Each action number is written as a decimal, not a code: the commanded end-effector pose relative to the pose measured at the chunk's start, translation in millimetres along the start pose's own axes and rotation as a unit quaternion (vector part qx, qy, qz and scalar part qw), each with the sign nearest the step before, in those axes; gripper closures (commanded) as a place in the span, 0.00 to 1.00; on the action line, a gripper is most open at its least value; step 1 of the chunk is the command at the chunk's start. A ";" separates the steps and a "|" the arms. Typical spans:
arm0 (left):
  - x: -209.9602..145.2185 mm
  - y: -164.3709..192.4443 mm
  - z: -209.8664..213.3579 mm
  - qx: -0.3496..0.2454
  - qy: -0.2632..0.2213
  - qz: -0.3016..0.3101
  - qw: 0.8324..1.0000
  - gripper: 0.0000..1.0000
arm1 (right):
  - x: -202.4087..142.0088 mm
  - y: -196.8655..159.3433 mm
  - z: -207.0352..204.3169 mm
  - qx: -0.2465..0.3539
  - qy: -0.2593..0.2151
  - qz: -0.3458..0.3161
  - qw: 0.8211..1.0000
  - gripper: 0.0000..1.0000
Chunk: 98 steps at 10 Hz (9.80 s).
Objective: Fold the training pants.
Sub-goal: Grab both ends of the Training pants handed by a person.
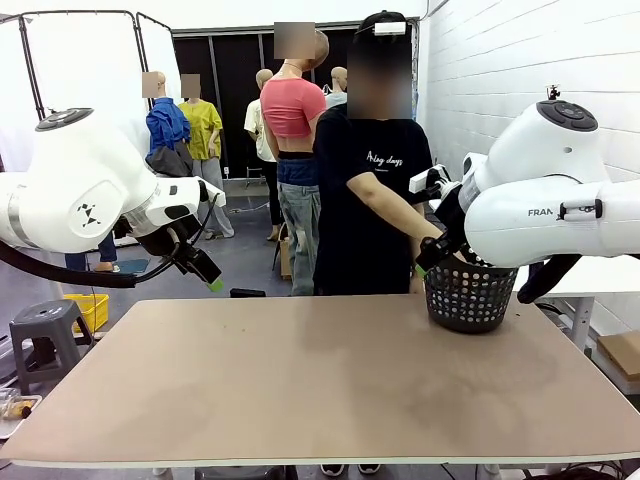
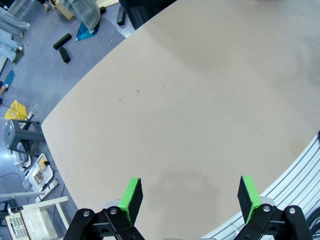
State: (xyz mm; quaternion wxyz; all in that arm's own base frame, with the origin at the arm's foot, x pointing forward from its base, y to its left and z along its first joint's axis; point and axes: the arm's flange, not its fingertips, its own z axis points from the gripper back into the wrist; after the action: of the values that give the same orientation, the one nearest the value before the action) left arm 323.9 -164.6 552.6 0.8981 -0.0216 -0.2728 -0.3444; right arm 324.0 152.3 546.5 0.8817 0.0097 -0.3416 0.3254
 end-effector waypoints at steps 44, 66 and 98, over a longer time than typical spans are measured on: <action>0.0 0.3 -0.2 -0.002 0.000 -0.001 1.000 0.00 | -0.2 0.1 -0.6 0.000 0.000 0.000 1.000 0.00; 0.0 0.3 -0.2 -0.002 0.000 -0.001 1.000 0.00 | -0.2 0.1 -0.6 0.000 0.000 0.000 1.000 0.00; 0.0 0.3 -0.2 -0.002 0.000 -0.001 1.000 0.00 | -0.2 0.1 -0.6 0.000 0.000 0.000 1.000 0.00</action>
State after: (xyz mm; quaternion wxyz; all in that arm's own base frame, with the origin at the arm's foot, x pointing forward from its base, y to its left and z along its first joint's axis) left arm 323.9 -164.6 552.6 0.8981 -0.0216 -0.2728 -0.3444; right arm 324.0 152.3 546.5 0.8817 0.0097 -0.3416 0.3253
